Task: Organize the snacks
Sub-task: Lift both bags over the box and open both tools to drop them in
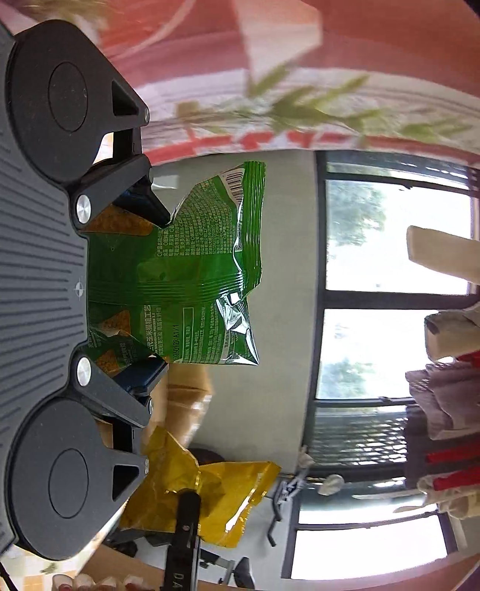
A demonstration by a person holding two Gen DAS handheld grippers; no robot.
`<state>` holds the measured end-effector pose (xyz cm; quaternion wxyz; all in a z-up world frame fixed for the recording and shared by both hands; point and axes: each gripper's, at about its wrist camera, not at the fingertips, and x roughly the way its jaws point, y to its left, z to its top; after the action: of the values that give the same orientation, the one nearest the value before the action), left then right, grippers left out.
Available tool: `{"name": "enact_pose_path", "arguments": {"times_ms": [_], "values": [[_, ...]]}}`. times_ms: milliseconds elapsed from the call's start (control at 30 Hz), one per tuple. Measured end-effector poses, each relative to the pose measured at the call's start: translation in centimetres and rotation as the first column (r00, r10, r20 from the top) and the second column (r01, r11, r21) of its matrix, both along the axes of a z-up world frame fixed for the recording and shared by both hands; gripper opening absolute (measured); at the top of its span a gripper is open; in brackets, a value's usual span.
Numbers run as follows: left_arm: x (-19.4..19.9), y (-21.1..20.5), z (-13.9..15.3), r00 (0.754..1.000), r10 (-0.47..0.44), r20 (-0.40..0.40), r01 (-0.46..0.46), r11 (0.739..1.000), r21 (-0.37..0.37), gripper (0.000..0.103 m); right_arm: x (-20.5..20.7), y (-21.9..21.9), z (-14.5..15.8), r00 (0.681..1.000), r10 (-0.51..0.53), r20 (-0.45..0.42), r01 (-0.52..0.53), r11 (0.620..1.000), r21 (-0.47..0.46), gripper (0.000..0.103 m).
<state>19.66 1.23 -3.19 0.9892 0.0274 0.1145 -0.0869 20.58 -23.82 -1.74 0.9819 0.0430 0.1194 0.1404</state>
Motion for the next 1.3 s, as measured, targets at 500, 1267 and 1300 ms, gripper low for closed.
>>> {"name": "enact_pose_path", "arguments": {"times_ms": [500, 1267, 1300], "values": [[12.9, -2.5, 2.9, 0.999, -0.029, -0.042, 0.027, 0.998, -0.052, 0.08, 11.6, 2.3, 0.9, 0.999, 0.013, -0.034, -0.016, 0.996, -0.092, 0.071], [17.9, -0.2, -0.7, 0.979, -0.04, -0.2, 0.025, 0.997, -0.077, 0.091, 14.9, 3.0, -0.9, 0.988, 0.009, -0.157, -0.017, 0.999, -0.051, 0.091], [17.4, 0.1, -0.6, 0.979, -0.037, -0.199, 0.022, 0.997, -0.077, 0.093, 14.4, 2.9, -0.7, 0.989, 0.01, -0.148, -0.018, 0.998, -0.052, 0.092]]}}
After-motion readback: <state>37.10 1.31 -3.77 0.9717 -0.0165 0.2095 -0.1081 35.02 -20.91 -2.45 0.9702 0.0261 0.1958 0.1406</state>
